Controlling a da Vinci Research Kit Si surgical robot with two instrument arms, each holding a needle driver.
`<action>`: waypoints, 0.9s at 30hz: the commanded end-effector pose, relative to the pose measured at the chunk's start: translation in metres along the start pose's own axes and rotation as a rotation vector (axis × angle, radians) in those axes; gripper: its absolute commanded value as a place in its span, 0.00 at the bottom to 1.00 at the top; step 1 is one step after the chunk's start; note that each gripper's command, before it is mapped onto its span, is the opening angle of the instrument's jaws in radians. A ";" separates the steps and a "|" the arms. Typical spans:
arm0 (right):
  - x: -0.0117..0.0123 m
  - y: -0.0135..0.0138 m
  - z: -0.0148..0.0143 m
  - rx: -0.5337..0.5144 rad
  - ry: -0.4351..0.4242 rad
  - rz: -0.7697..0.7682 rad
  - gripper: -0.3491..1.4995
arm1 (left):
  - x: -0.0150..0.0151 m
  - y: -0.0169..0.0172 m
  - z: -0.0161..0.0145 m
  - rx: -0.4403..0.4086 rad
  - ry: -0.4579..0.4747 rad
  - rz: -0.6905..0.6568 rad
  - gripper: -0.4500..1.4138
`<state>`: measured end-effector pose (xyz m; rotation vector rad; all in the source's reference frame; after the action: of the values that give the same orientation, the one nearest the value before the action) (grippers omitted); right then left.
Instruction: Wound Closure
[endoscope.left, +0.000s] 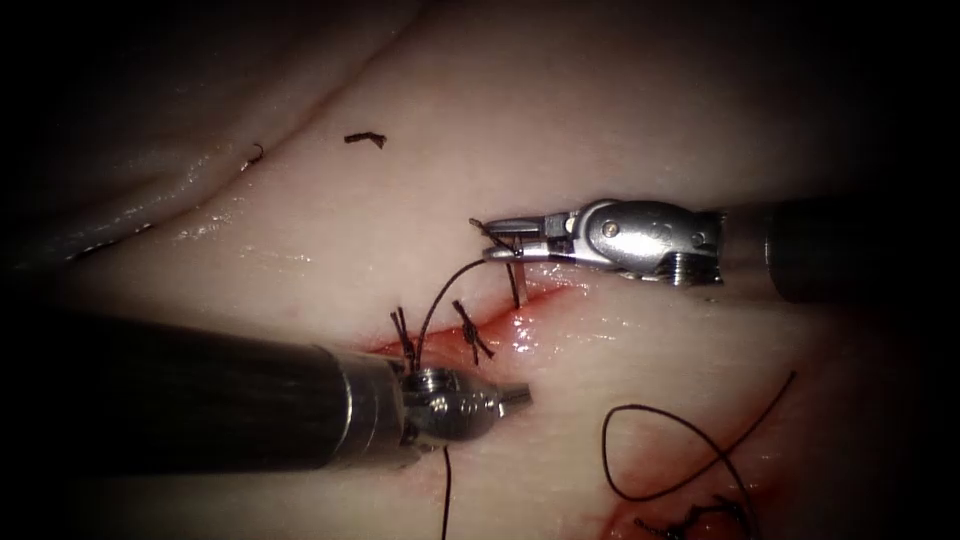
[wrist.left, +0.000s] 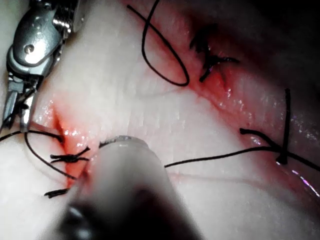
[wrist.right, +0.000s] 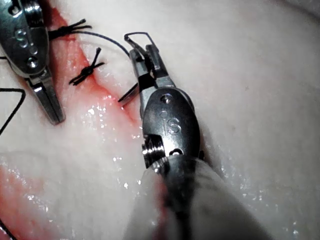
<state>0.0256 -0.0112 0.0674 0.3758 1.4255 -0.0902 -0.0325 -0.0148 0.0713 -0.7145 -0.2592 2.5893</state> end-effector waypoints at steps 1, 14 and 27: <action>-0.0002 0.0002 0.0008 -0.003 0.005 0.009 0.00 | -0.0002 0.0004 0.0009 -0.002 -0.003 0.002 0.24; -0.0001 0.0002 0.0011 -0.006 0.001 0.110 0.00 | -0.0005 0.0003 0.0009 -0.004 -0.004 -0.006 0.24; -0.0005 -0.0004 0.0012 0.083 -0.049 0.237 0.00 | -0.0011 -0.0001 0.0008 -0.007 -0.002 -0.005 0.24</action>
<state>0.0258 -0.0116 0.0674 0.6005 1.3201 0.0444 -0.0315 -0.0148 0.0720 -0.7112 -0.2663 2.5864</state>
